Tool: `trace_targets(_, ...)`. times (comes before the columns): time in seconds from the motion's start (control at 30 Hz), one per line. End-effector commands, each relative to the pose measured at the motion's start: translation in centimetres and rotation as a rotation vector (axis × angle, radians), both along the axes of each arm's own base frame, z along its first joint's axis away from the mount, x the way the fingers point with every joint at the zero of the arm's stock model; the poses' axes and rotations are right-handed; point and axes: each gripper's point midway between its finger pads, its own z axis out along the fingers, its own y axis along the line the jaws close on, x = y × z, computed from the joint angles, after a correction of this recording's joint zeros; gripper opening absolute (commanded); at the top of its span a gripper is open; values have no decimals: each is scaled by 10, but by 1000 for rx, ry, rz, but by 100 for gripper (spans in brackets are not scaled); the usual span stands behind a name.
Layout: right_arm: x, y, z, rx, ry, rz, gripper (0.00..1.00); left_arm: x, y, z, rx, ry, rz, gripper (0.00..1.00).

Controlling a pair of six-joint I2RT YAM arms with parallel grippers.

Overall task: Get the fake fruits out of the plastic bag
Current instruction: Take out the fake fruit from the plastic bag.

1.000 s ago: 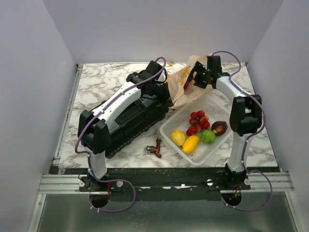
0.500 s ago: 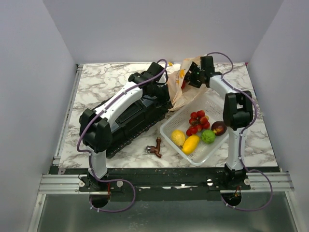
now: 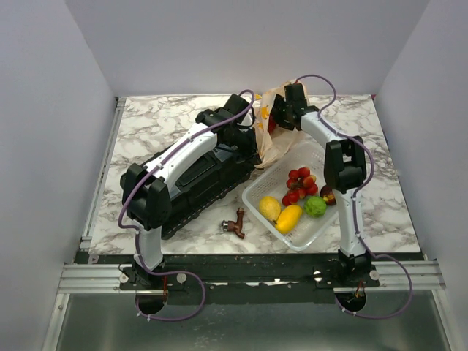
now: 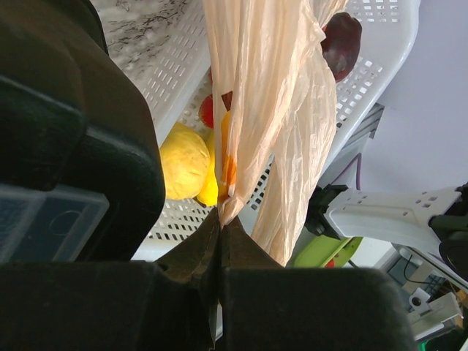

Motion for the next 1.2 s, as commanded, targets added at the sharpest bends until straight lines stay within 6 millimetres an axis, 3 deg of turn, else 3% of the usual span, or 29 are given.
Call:
trace_targets(0.0, -3, -28, -38, -164, 73, -76, 91, -3, 6, -8, 40, 7, -11, 0)
trace_targets(0.23, 7, -31, -32, -170, 52, -101, 79, -3, 12, -13, 58, 16, -12, 0)
trace_targets(0.37, 9, -33, -1, -140, 12, -95, 67, -3, 15, -17, 63, 26, -10, 0)
trace_targets(0.5, 3, -28, 41, -111, -42, -45, 61, -1, 16, -19, 60, 32, -5, 0)
trace_targets(0.6, -11, -16, 71, -51, -46, 20, 56, 2, 15, -18, 54, 32, -1, 0)
trace_targets(0.73, -34, -15, 90, -4, -13, 30, 49, 5, 15, -17, 49, 27, 1, 0)
trace_targets(1.17, -121, -15, 90, 83, 223, 231, 40, 12, 30, -11, 40, 12, 47, 0)
